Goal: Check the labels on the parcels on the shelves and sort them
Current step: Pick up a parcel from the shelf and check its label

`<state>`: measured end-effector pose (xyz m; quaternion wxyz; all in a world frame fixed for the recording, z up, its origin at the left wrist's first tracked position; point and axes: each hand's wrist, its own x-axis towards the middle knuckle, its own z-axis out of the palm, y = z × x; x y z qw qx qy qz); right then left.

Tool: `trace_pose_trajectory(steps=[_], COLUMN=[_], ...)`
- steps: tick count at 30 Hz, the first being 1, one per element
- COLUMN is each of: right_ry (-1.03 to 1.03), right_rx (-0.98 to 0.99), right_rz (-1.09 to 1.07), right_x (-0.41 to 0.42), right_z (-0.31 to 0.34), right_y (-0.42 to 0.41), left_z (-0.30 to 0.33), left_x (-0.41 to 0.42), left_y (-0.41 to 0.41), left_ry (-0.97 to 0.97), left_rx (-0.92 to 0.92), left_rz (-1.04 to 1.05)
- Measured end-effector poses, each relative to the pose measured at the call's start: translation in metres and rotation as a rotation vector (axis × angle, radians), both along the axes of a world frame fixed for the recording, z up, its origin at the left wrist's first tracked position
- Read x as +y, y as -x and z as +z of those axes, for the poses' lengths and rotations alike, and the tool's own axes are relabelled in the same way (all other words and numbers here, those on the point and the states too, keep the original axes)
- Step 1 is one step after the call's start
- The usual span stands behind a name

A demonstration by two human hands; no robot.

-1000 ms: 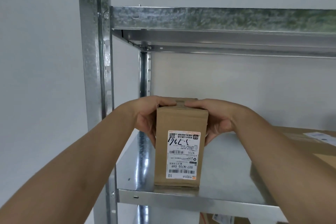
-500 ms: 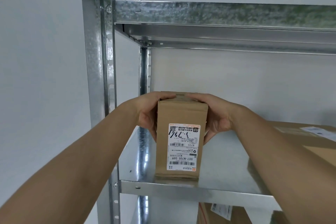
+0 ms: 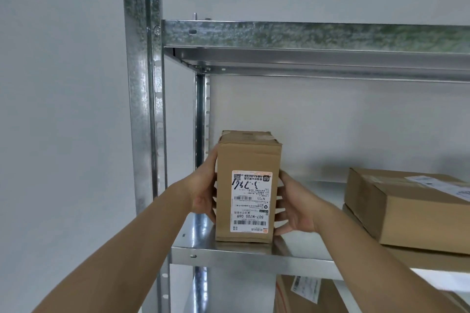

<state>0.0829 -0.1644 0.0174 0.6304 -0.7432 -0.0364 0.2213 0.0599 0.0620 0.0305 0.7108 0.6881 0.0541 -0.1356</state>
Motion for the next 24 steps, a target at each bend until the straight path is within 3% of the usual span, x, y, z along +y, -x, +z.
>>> trace_pose_trajectory(steps=[6, 11, 16, 20, 24], right_ry=[0.017, 0.119, 0.208, 0.304, 0.236], right_rx=[-0.023, -0.094, -0.262, -0.449, -0.533], right_rz=[-0.072, -0.039, -0.212, -0.340, -0.370], right_x=[0.002, -0.002, -0.022, -0.030, -0.024], right_z=[-0.005, 0.022, 0.037, 0.028, 0.024], right_y=[0.013, 0.022, 0.014, 0.000, 0.005], left_z=[-0.006, -0.006, -0.011, -0.011, -0.016], left_x=[-0.013, -0.025, -0.017, -0.016, -0.016], left_y=[0.012, 0.013, 0.009, 0.009, 0.014], left_ry=[0.107, 0.311, 0.521, 0.427, 0.144], left_rx=[-0.061, -0.135, -0.147, -0.187, -0.181], left_rz=[-0.058, -0.139, 0.136, 0.299, 0.330])
